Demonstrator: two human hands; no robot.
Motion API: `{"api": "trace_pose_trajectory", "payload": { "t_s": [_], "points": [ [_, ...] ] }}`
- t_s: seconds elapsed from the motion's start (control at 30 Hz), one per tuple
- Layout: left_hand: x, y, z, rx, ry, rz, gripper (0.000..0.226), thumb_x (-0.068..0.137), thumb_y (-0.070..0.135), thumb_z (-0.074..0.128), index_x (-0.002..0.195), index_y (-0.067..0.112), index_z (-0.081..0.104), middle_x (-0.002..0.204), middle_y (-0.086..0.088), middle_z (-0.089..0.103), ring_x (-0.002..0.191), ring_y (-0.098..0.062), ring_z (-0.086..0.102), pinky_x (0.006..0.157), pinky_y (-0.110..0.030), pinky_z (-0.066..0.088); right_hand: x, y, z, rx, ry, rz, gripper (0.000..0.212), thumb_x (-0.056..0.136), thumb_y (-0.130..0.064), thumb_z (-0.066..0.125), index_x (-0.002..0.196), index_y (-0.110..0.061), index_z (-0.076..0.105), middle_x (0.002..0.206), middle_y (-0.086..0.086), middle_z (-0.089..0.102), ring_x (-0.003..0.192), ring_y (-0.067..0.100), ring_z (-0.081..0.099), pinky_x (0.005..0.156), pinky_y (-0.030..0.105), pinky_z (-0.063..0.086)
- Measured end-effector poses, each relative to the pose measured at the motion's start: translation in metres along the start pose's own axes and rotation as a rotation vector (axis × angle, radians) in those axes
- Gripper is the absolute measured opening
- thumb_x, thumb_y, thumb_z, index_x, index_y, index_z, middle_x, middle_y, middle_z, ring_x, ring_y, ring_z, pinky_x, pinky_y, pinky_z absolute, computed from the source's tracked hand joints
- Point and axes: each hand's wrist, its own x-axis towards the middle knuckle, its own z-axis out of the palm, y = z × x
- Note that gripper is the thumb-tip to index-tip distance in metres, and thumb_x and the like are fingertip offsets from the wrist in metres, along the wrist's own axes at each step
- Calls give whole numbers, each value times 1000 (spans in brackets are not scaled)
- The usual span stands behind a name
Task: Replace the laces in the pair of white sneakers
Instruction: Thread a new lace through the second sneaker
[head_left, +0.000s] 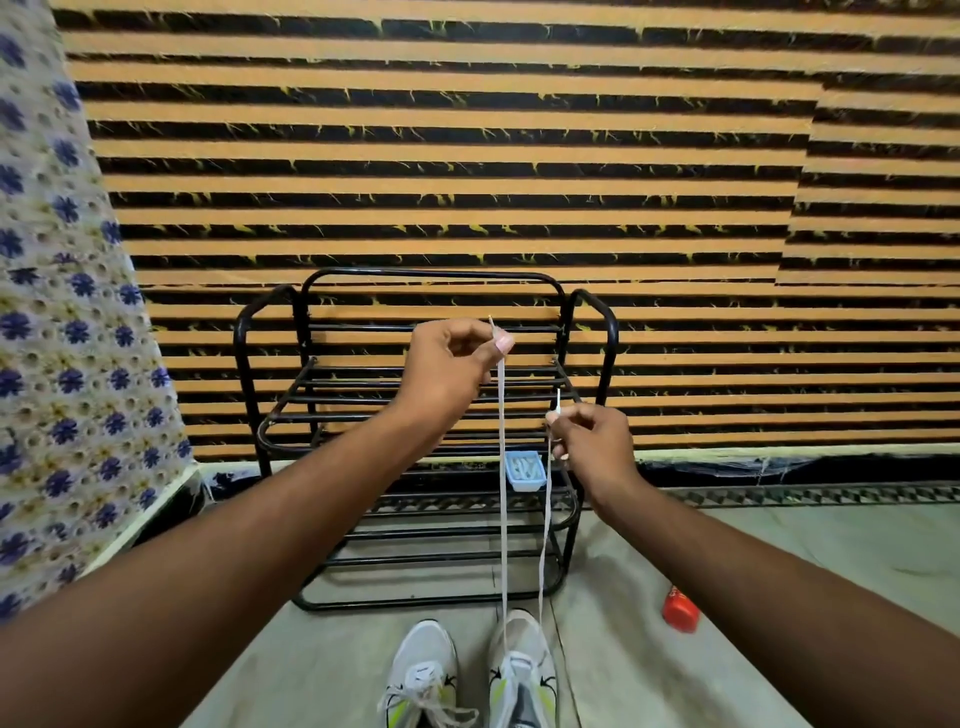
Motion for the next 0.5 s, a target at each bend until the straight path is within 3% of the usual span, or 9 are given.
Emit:
{"api": "trace_pose_trajectory", "payload": {
  "t_s": [0.1,0.23,0.33,0.5],
  "points": [
    [0,1,6,-12,56,23,12,97,20,72,97,9,79,76,13,67,59,5,55,52,-12,42,0,2,-2,-15,0,-40,16,95,-21,69,79,-18,73,75,10,71,61,15,63,73,46,58],
    [-2,2,9,-7,53,55,9,94,19,76,97,13,81,90,9,74,70,7,63,58,-12,47,-5,-1,-4,-43,48,-111,7,90,-25,76,84,-21,78,84,-8,74,85,9,68,86,37,57],
    [-2,4,12,-48,85,50,1,89,16,80,89,15,79,94,4,78,80,1,71,63,-12,51,-6,-4,-5,-7,24,-144,5,87,-26,79,87,-21,80,80,-6,75,81,12,71,82,42,61],
    [-2,6,16,-28,86,48,5,89,19,80,86,17,77,94,5,77,74,4,67,59,-13,49,-9,-5,-1,82,-15,-168,3,85,-18,81,88,-17,81,80,1,77,78,18,74,77,46,63]
  ]
}}
